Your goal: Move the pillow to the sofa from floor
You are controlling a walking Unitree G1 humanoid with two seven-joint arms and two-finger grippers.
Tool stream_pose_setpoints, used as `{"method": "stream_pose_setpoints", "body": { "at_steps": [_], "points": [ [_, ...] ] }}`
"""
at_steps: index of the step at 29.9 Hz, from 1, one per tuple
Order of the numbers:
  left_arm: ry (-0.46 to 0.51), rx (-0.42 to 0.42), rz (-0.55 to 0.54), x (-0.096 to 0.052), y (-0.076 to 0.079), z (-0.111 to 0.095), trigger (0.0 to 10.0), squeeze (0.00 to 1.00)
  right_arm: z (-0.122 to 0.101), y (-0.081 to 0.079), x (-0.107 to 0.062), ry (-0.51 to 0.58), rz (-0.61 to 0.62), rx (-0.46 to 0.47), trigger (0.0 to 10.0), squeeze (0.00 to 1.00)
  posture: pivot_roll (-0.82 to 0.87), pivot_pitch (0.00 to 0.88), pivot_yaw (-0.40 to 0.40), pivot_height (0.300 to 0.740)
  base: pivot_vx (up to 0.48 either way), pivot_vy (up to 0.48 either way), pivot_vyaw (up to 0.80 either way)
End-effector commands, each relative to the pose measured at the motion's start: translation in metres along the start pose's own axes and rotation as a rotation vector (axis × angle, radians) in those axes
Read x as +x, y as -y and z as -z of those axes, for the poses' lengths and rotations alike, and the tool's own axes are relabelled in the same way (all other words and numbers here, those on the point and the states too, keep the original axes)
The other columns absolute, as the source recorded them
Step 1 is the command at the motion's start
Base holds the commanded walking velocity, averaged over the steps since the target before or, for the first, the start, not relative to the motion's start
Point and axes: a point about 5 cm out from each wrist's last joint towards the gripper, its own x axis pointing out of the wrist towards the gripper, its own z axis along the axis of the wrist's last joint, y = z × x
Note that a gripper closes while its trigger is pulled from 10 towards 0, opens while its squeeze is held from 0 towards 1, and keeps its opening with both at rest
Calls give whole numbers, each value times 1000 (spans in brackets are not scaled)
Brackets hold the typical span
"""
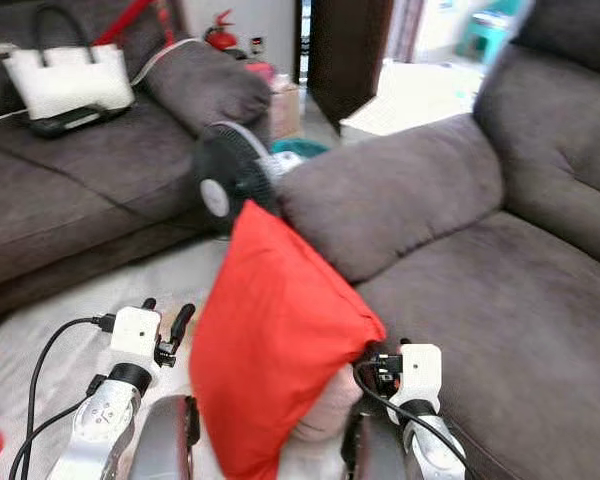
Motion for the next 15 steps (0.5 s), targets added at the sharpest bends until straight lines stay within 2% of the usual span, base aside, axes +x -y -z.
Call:
{"method": "stream_pose_setpoints", "body": {
  "at_steps": [1, 15],
  "points": [
    [0, -3, -7, 0, -2, 0, 10000, 0, -3, 1, 0, 15, 1, 1, 10000, 0, 123, 7, -61, 526, 0, 0, 531],
    [5, 6, 5, 1, 0, 0, 10000, 0, -5, 3, 3, 20, 36, 34, 10000, 0, 123, 7, -59, 526, 0, 0, 0]
  ]
}}
